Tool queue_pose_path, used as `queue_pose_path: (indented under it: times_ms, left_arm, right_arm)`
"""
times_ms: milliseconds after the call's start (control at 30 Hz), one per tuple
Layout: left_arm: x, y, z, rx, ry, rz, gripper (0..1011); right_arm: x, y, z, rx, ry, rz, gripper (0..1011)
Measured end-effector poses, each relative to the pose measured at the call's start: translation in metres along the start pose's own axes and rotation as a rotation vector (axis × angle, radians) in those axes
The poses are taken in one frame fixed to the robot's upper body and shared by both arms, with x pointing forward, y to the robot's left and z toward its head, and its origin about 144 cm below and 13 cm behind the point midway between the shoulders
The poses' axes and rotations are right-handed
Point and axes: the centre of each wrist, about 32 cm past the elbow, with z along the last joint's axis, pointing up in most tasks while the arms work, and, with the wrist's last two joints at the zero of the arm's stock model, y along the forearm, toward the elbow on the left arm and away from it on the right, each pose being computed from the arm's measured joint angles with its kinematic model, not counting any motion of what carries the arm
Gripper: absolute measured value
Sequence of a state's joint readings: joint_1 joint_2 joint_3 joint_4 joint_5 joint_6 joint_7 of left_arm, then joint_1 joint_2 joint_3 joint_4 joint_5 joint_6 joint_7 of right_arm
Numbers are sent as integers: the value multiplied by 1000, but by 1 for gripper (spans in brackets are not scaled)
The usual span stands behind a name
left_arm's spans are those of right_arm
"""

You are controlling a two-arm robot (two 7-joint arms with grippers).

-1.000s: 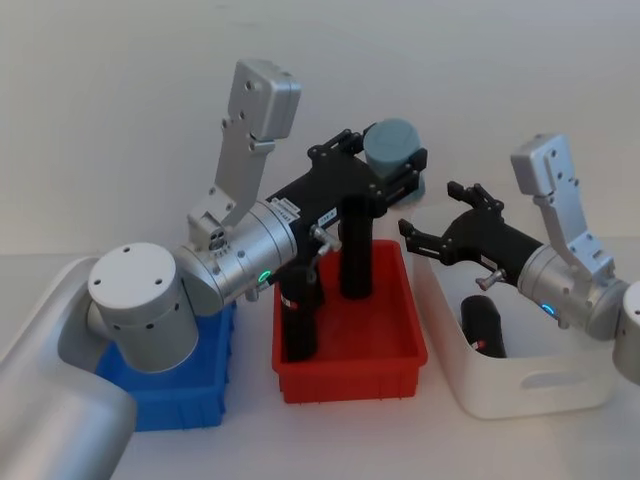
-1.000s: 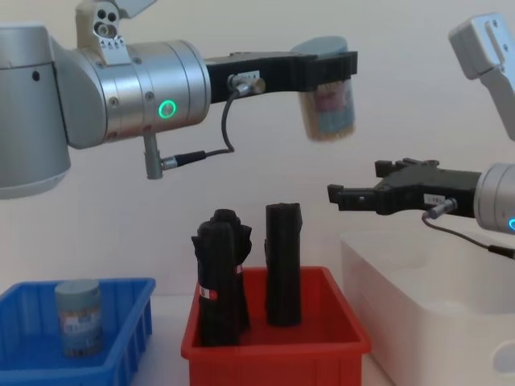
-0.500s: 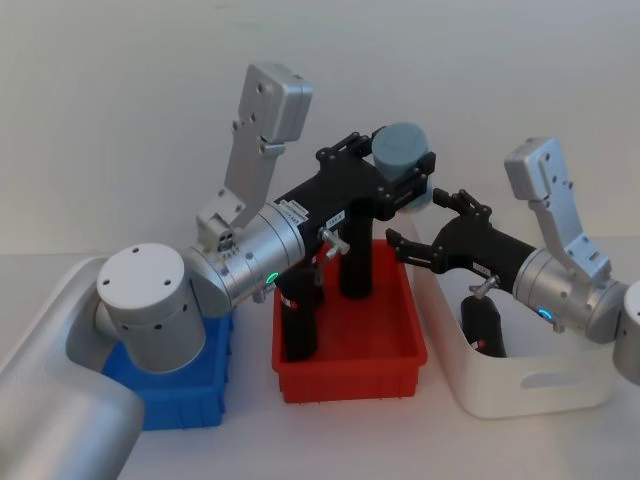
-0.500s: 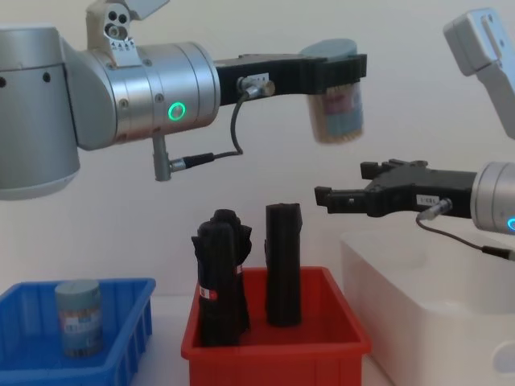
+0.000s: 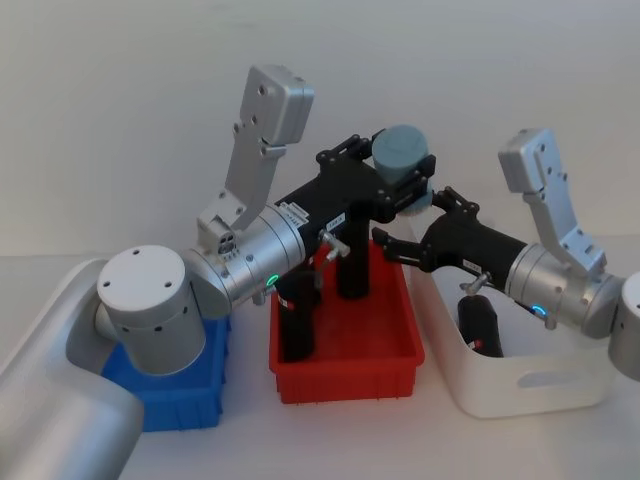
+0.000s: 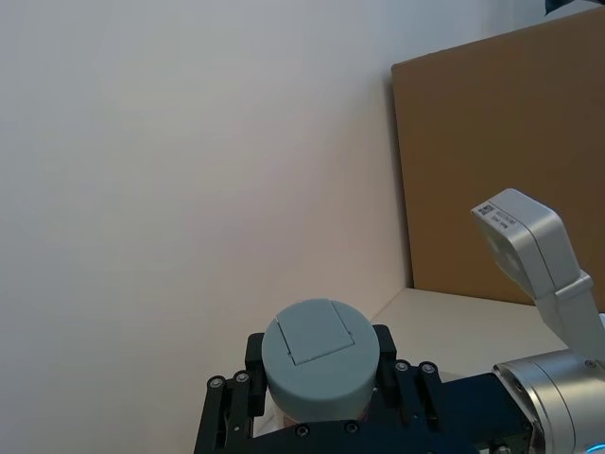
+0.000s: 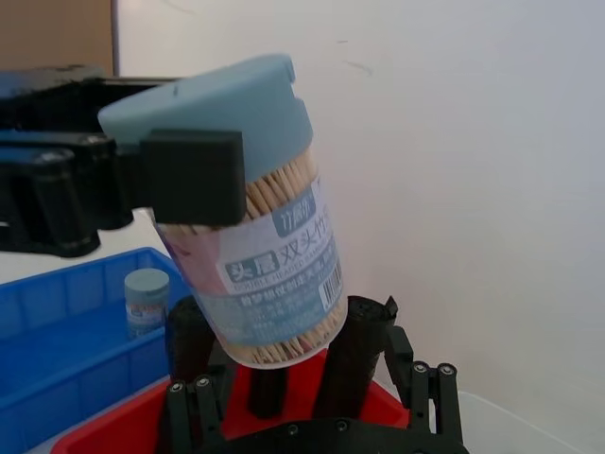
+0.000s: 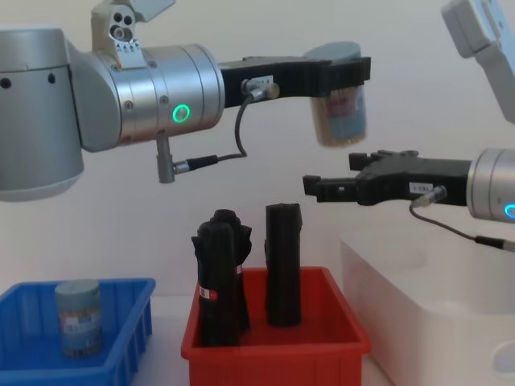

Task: Pick the cotton swabs from the blue box and place them into the white box.

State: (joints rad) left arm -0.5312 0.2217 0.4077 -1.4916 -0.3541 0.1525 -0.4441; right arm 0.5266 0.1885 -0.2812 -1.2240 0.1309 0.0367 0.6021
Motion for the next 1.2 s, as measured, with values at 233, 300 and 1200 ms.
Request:
queue_pose_path:
  times_ms: [233, 300, 1200]
  left_arm:
    - [0, 0, -2, 8, 5, 1, 669]
    - [0, 0, -2, 9, 6, 1, 669]
    - [5, 1, -8, 27, 14, 8, 669]
  right_arm:
    - [-1, 2, 8, 22, 15, 9, 1001]
    - [-1, 2, 9, 25, 17, 9, 1002]
    - [-2, 5, 28, 54, 35, 19, 1001]
